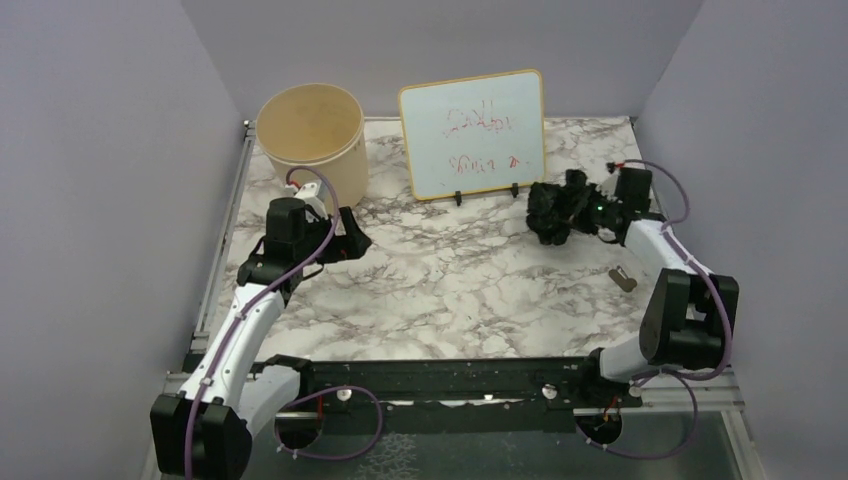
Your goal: Put the trash bags into the trash bin
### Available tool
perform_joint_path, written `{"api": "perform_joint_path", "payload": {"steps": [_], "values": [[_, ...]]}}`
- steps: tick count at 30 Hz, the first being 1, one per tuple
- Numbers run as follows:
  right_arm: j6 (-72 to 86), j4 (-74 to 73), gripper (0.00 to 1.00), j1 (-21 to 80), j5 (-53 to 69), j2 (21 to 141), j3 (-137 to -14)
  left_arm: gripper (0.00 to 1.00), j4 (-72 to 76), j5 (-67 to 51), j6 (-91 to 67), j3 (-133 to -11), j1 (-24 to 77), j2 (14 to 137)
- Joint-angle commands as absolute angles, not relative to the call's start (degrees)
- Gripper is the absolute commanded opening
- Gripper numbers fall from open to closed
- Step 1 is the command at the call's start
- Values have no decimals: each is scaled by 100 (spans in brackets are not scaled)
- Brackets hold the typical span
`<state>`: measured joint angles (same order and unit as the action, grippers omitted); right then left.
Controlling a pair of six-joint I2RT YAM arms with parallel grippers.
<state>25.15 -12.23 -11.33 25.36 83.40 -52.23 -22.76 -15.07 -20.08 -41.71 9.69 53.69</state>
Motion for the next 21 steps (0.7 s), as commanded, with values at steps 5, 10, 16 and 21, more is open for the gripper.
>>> {"api": "perform_joint_path", "payload": {"steps": [5, 10, 16, 21], "values": [[2802, -847, 16, 1424, 3013, 7904, -4069, 99, -1679, -2688, -1894, -4014, 1200, 5514], [2986, -326, 50, 2041, 2816, 7526, -3402, 99, -1600, -2700, -1996, -3973, 1621, 5571], [2540, -1332, 73, 2053, 1797, 7042, -3858, 99, -1033, -2654, -2796, -3774, 2206, 5732], [2071, -1614, 75, 2048, 1771, 7054, -4109, 99, -114, -2324, -3383, -3512, 2915, 6149]]}}
